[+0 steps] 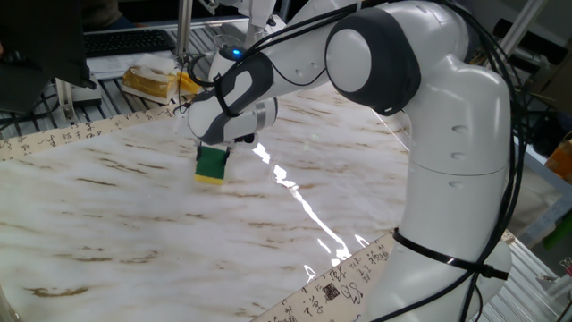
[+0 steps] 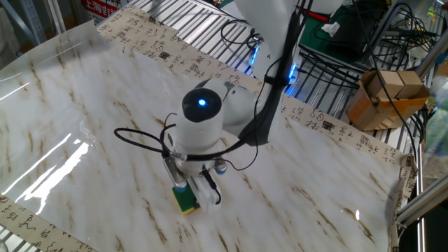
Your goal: Clean the tabletop with a sponge
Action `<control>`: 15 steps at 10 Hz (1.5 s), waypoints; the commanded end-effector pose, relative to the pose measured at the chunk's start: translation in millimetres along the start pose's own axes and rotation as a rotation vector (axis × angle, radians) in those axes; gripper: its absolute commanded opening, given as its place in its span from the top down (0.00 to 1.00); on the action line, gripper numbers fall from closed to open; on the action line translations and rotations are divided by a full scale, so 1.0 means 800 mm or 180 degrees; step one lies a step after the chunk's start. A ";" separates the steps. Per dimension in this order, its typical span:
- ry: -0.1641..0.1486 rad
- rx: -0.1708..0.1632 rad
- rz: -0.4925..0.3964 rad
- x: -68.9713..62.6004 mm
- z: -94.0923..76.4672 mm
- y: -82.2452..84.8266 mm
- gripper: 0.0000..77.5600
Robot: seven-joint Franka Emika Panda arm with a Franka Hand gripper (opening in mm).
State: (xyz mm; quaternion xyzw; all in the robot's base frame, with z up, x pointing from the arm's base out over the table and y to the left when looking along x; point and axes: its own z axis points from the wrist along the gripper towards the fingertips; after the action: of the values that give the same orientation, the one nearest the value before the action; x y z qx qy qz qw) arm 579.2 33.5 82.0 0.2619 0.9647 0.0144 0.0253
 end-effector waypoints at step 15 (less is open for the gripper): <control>0.0245 0.0213 -0.0551 -0.013 -0.033 -0.063 0.99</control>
State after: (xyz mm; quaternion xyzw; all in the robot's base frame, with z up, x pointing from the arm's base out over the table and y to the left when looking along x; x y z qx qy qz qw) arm 557.9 -8.1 107.6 0.1875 0.9820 -0.0091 -0.0205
